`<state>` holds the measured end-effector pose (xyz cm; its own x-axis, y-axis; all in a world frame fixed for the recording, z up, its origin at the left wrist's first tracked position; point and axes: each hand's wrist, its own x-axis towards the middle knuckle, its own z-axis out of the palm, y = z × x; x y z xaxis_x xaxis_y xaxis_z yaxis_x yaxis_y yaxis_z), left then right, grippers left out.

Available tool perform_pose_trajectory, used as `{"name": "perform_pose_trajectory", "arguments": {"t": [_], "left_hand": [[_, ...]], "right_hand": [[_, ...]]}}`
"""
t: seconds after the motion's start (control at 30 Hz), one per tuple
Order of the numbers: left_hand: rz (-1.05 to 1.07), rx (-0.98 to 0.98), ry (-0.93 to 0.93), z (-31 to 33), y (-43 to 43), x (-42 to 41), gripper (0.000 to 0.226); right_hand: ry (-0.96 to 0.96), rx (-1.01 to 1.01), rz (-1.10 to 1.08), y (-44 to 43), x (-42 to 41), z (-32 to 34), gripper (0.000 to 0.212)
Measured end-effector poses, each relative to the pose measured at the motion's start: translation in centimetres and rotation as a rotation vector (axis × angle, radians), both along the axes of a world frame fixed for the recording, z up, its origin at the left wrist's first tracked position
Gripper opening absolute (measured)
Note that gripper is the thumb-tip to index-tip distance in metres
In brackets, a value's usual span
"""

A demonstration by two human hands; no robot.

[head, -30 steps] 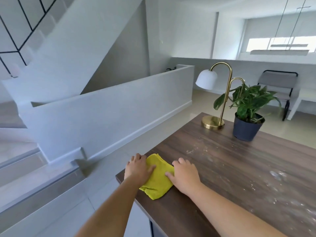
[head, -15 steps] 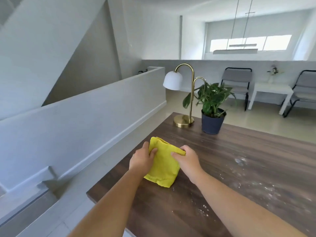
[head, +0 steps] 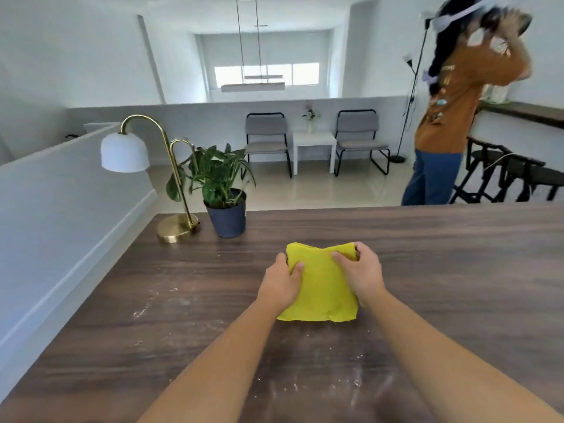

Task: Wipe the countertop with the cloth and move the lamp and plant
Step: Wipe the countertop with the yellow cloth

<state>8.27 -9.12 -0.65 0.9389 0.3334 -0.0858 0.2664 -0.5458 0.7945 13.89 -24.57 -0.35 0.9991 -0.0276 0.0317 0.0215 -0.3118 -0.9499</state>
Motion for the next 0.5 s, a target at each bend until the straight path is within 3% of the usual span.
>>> {"name": "perform_pose_trajectory", "arguments": {"t": [0.23,0.33,0.43,0.5], "left_hand": [[0.083,0.036,0.055,-1.1,0.3,1.9,0.035],[0.118,0.159,0.084,-1.1,2.3,2.3,0.036],[0.147,0.277,0.043,-1.3,5.1,2.2,0.034],[0.151,0.377,0.027,-1.6,7.3,2.0,0.036]], "right_hand": [[-0.032,-0.123,0.048,0.8,2.0,-0.7,0.022],[-0.017,-0.179,0.075,3.6,2.8,-0.6,0.019],[-0.087,-0.467,0.058,5.7,2.8,-1.3,0.041],[-0.196,-0.612,0.182,7.1,2.3,-2.1,0.045]]}}
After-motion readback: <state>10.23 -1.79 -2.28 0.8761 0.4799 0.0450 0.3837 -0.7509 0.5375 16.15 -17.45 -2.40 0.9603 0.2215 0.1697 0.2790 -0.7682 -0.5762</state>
